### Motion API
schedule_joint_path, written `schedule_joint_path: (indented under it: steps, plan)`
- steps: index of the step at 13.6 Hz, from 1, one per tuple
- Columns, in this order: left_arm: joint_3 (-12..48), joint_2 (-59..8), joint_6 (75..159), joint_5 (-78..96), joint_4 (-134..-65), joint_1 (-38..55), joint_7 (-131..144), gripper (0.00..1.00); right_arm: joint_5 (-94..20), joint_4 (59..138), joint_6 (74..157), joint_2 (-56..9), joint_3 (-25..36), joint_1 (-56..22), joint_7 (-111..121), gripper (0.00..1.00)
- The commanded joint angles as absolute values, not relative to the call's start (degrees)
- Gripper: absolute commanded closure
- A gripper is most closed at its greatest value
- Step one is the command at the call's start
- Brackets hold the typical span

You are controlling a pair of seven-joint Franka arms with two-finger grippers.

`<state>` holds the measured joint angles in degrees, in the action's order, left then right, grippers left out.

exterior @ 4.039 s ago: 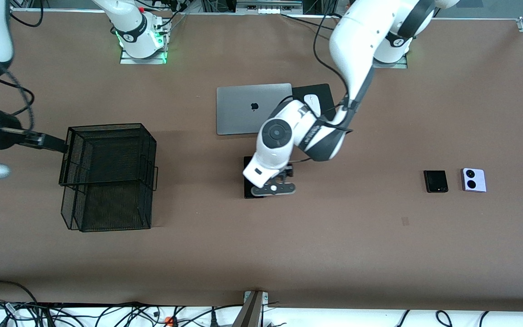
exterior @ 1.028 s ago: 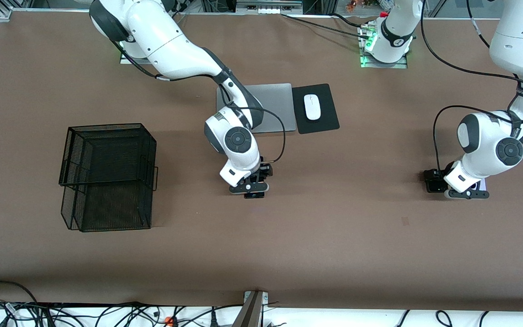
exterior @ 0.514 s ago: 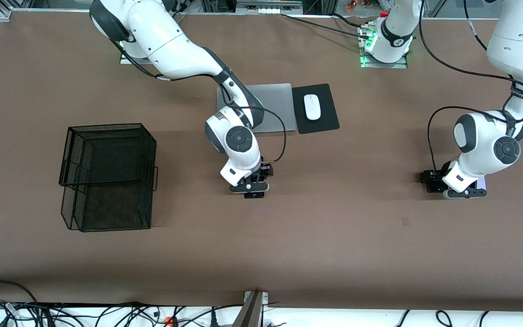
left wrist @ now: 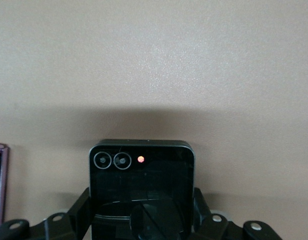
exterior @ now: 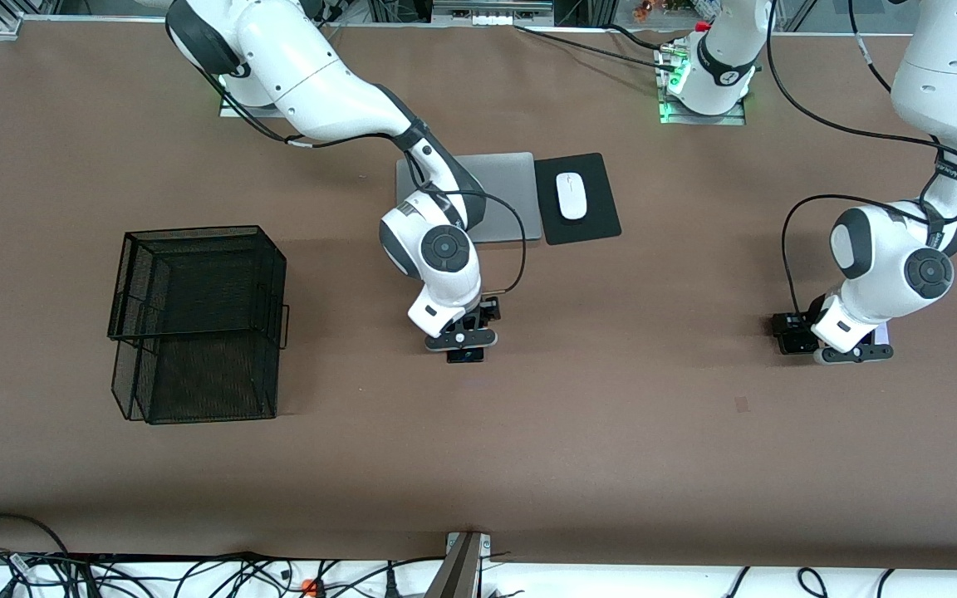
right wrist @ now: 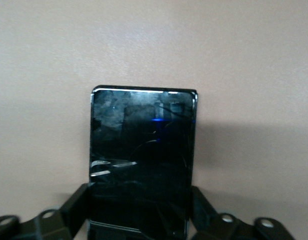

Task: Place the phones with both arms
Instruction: 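Grasp the black phone with the right gripper while the left gripper grasps the flip phone, then carry the black phone toward the basket while the left gripper lifts the flip phone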

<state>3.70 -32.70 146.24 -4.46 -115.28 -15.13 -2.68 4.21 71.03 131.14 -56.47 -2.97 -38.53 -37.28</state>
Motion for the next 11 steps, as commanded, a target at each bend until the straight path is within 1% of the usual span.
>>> schedule_joint_path:
  steps: [1,2,3,4,7,8,9,11]
  plan:
    - [4.13,-33.31,146.25,-3.69,-114.35,-15.56,-1.07,0.89,5.10,70.66,132.01,-58.10,-2.81,-39.02,-38.06,0.72]
    - [4.04,-33.31,145.38,-3.69,-113.48,-15.21,-0.62,0.90,5.01,70.75,132.01,-58.01,-2.81,-39.02,-37.88,0.81]
    - [4.13,-33.22,143.63,-3.69,-112.51,-15.12,-0.62,0.90,5.10,70.66,131.92,-57.83,-2.81,-38.85,-37.79,0.88]
    - [4.13,-33.22,141.26,-3.69,-111.02,-15.03,-0.62,0.91,5.10,70.66,131.84,-57.66,-2.73,-38.85,-37.79,0.92]
    - [5.36,-33.05,134.41,-3.60,-106.19,-14.85,1.04,0.92,4.49,70.23,129.39,-55.03,-1.32,-38.41,-37.44,0.93]
    - [5.71,-33.22,131.51,-3.69,-103.82,-13.90,3.58,0.92,4.31,70.22,126.24,-53.02,-0.80,-37.45,-37.35,0.97]
    - [5.71,-33.40,130.09,-3.69,-102.49,-12.41,5.34,0.92,4.22,70.14,122.90,-50.65,-0.70,-35.96,-37.27,0.97]
    - [5.80,-33.40,129.82,-3.69,-101.87,-10.82,8.25,0.92,4.13,70.49,118.15,-45.81,-0.70,-32.27,-36.39,0.98]
